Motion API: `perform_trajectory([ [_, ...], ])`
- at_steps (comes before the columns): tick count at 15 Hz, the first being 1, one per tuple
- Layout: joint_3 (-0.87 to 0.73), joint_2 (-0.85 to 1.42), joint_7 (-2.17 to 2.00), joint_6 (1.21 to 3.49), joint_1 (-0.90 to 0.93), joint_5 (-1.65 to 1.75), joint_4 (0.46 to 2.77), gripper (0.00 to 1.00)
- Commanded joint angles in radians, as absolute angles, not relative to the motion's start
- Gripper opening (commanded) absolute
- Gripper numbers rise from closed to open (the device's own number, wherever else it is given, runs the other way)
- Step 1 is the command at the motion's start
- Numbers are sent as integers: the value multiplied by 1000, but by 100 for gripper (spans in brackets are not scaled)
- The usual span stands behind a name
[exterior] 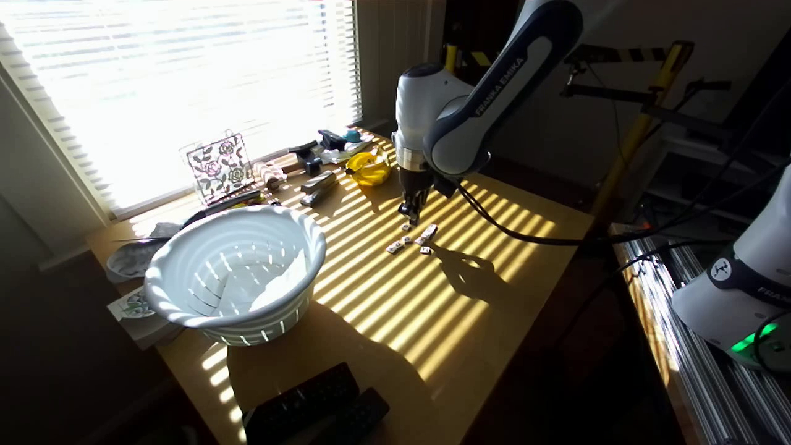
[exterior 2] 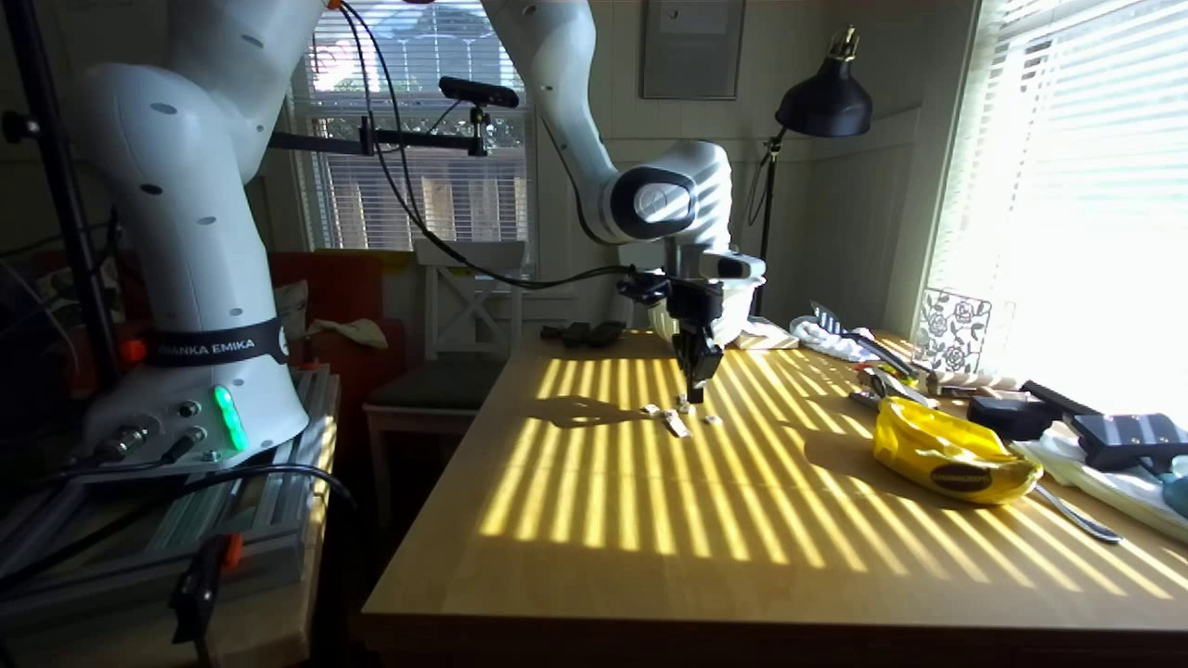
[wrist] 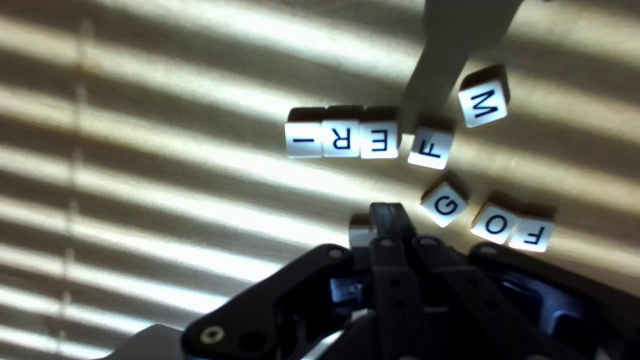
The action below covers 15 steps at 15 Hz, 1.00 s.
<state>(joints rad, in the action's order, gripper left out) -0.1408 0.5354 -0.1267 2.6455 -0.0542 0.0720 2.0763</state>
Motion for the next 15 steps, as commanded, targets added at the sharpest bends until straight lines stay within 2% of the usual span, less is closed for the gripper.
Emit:
perform_trajectory([
  [1,-149,519,-247,2596,-40,3,2075,0],
  [15,-185,573,-819,2577,41,-127,2028,0],
])
